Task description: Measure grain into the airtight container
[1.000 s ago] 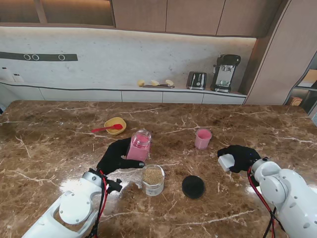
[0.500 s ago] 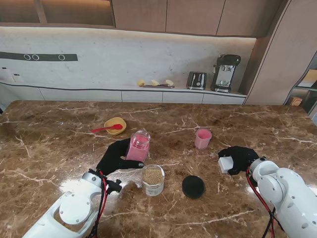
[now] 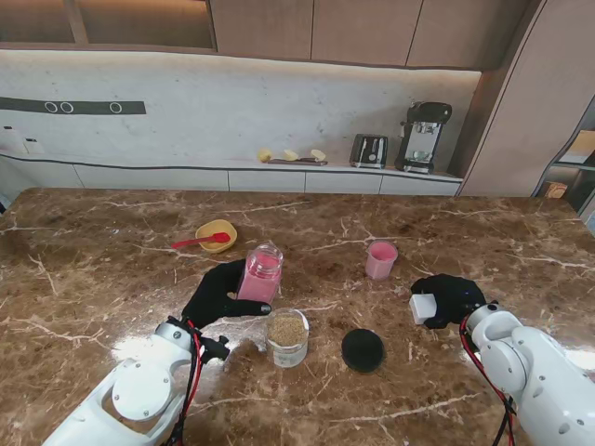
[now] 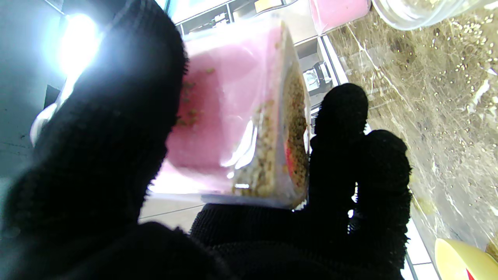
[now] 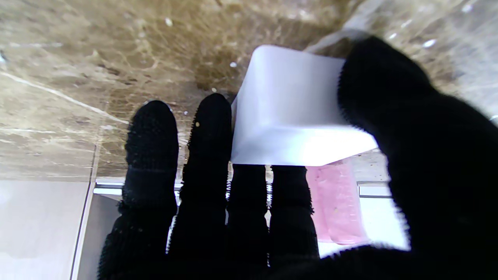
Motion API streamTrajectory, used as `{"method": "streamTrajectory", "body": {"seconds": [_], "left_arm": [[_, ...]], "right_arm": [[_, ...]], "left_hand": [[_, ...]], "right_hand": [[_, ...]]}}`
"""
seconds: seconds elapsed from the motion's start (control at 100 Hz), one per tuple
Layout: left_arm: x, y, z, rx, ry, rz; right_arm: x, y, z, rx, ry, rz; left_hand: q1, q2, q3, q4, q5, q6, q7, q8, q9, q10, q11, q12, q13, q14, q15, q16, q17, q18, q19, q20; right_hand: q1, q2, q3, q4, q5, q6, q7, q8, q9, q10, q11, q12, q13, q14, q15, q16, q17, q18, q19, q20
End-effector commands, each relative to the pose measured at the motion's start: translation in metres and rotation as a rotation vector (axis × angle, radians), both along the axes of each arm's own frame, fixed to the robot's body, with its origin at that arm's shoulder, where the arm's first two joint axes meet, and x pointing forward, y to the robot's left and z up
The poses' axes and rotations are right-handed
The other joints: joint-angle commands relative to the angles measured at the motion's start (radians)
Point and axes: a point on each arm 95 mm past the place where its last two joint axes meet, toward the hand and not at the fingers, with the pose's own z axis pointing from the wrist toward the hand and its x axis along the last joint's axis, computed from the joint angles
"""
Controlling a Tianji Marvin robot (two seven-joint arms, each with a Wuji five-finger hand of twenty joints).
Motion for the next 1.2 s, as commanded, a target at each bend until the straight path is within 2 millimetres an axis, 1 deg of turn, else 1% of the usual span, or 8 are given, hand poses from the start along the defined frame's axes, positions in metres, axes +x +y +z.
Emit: {"method": "streamTrajectory", "body": {"seconds": [0.0,0.05,0.12,0.26,0.62,0.71,0.77,1.19], "left_arm": [[-0.001,-0.003,-0.002,-0.003,0.005,-0.006],[-0.001,-0.003,-0.002,-0.003,0.004,-0.008],[0.0,-0.004,-0.002,-0.003,0.002,-0.009],[0.001,-0.004,-0.001,-0.003,-0.002,-0.011],[0.001,-0.006,0.0,-0.008,-0.007,-0.017],[0.001,-0.006,0.0,-0.006,-0.008,-0.02],[0.002,-0.006,0.001,-0.006,-0.008,-0.022],[0.002,-0.01,0.002,-0.009,-0.019,-0.048]], "right_arm": [[-0.014,0.002,-0.023,0.017,0.069,-0.012],[-0.013,0.003,-0.02,0.027,0.058,-0.018],[-0.013,0.003,-0.013,0.042,0.037,-0.027],[-0.013,0.003,0.003,0.078,0.004,-0.053],[-0.02,0.007,0.039,0.212,-0.087,-0.136],[-0.021,0.01,0.057,0.249,-0.119,-0.156],[-0.023,0.012,0.07,0.265,-0.145,-0.159],[-0.025,0.051,0.158,0.535,-0.183,-0.092]], "left_hand": [[0.186,0.312,0.184,0.034,0.186,-0.234,0.251,0.023,0.096,-0.072,0.098,0.042,0.016,-0.054,0.035,0.009,-0.014,-0.04,0.036,0.032],[0.186,0.313,0.184,0.034,0.186,-0.235,0.251,0.023,0.095,-0.073,0.098,0.042,0.016,-0.055,0.035,0.009,-0.014,-0.041,0.036,0.032],[0.186,0.313,0.184,0.034,0.186,-0.234,0.252,0.023,0.095,-0.074,0.098,0.042,0.015,-0.055,0.033,0.009,-0.019,-0.041,0.033,0.031],[0.188,0.313,0.185,0.034,0.186,-0.231,0.252,0.024,0.094,-0.071,0.097,0.042,0.014,-0.053,0.032,0.008,-0.019,-0.039,0.031,0.031],[0.189,0.313,0.185,0.034,0.186,-0.226,0.251,0.022,0.095,-0.066,0.097,0.041,0.011,-0.037,0.033,0.01,-0.019,-0.034,0.032,0.032],[0.19,0.312,0.185,0.034,0.186,-0.226,0.25,0.022,0.095,-0.067,0.097,0.041,0.014,-0.05,0.034,0.01,-0.019,-0.033,0.032,0.033],[0.189,0.314,0.184,0.034,0.187,-0.226,0.25,0.022,0.094,-0.067,0.096,0.04,0.006,-0.015,0.031,0.01,-0.021,-0.032,0.031,0.033],[0.187,0.313,0.185,0.034,0.185,-0.236,0.251,0.023,0.094,-0.074,0.097,0.042,0.014,-0.056,0.034,0.008,-0.018,-0.036,0.032,0.033]], "right_hand": [[0.032,0.11,0.029,-0.008,0.109,-0.06,0.125,0.015,0.159,-0.016,0.049,-0.015,0.049,-0.033,0.023,0.016,0.03,-0.012,0.053,0.0],[0.041,0.129,0.009,-0.019,0.127,-0.066,0.13,-0.001,0.187,-0.019,0.049,-0.015,0.068,-0.033,0.027,0.018,0.041,-0.012,0.064,0.002],[0.063,0.136,-0.017,-0.096,0.141,-0.081,0.178,-0.066,0.222,-0.019,0.042,0.009,0.092,-0.031,0.033,0.027,0.056,-0.012,0.082,0.004],[0.094,0.14,-0.038,-0.131,0.158,-0.092,0.228,-0.118,0.271,-0.011,0.018,0.065,0.123,-0.023,0.034,0.034,0.075,-0.006,0.1,0.006],[0.145,0.141,-0.054,-0.14,0.18,-0.103,0.303,-0.17,0.339,0.001,-0.01,0.097,0.173,-0.009,0.031,0.037,0.113,0.009,0.126,0.001],[0.148,0.14,-0.054,-0.139,0.18,-0.096,0.303,-0.172,0.34,0.005,-0.012,0.098,0.173,-0.004,0.031,0.038,0.113,0.009,0.127,0.001],[0.148,0.139,-0.054,-0.139,0.181,-0.094,0.302,-0.173,0.342,0.007,-0.013,0.098,0.173,-0.003,0.03,0.038,0.113,0.011,0.128,0.0],[0.169,0.147,-0.066,-0.135,0.203,-0.08,0.338,-0.211,0.385,0.025,-0.039,0.11,0.199,0.017,0.028,0.044,0.129,0.023,0.145,-0.005]]}}
